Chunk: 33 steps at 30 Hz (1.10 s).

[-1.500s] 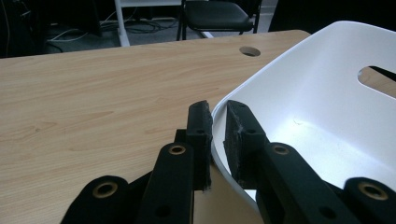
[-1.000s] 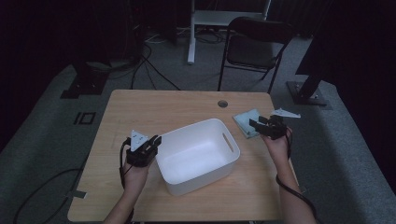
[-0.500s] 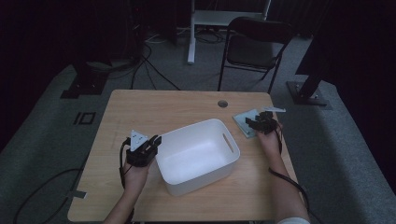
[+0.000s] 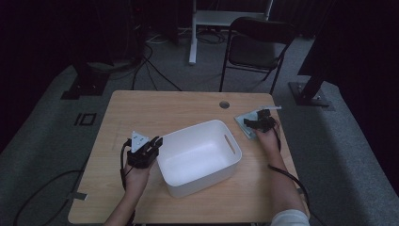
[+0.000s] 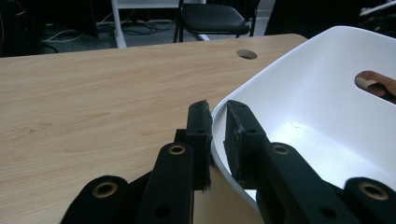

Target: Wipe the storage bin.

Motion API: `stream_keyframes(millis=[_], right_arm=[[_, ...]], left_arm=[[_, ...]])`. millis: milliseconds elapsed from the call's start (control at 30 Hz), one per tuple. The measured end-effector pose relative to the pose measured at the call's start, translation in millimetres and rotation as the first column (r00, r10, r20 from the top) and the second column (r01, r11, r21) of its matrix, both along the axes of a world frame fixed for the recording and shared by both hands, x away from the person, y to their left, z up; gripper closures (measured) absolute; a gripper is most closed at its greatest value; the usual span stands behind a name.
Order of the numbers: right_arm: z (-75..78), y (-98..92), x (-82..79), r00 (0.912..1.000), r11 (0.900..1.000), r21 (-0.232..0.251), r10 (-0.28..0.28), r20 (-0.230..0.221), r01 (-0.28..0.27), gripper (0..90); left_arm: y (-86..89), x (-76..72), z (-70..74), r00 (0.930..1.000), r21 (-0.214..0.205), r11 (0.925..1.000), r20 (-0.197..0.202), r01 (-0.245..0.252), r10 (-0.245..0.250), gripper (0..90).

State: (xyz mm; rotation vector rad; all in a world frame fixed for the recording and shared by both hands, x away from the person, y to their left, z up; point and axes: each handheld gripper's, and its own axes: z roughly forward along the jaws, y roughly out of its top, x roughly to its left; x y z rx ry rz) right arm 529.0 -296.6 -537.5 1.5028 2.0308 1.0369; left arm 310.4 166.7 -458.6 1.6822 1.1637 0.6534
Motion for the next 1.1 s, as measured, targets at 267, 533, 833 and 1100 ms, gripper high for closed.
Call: stream_keyframes(millis=[267, 533, 833, 1100], right_arm=[[-8.1, 13.6, 4.9, 0.9996, 0.9923, -0.123, 0.011, -0.024, -0.014, 11.4], [-8.2, 15.2, 2.8, 0.9998, 0.9924, -0.123, 0.001, -0.021, -0.003, 13.9], [-2.1, 26.1, -6.6, 0.9979, 0.9903, -0.124, 0.062, -0.019, -0.064, 60.6], [-0.4, 26.2, -14.0, 0.9975, 0.9977, -0.031, 0.058, -0.04, -0.06, 84.0]], left_arm=[[0.1, 0.0, 0.2, 1.0, 0.005, 1.0, -0.001, 0.001, -0.001, 80.5], [0.0, 0.1, 0.1, 1.0, 0.004, 1.0, -0.001, 0.001, -0.001, 80.5], [0.0, 0.2, 0.3, 1.0, 0.008, 1.0, -0.001, 0.002, -0.002, 80.5], [-0.2, 0.1, 0.5, 1.0, 0.006, 1.0, -0.004, -0.001, 0.001, 80.5]])
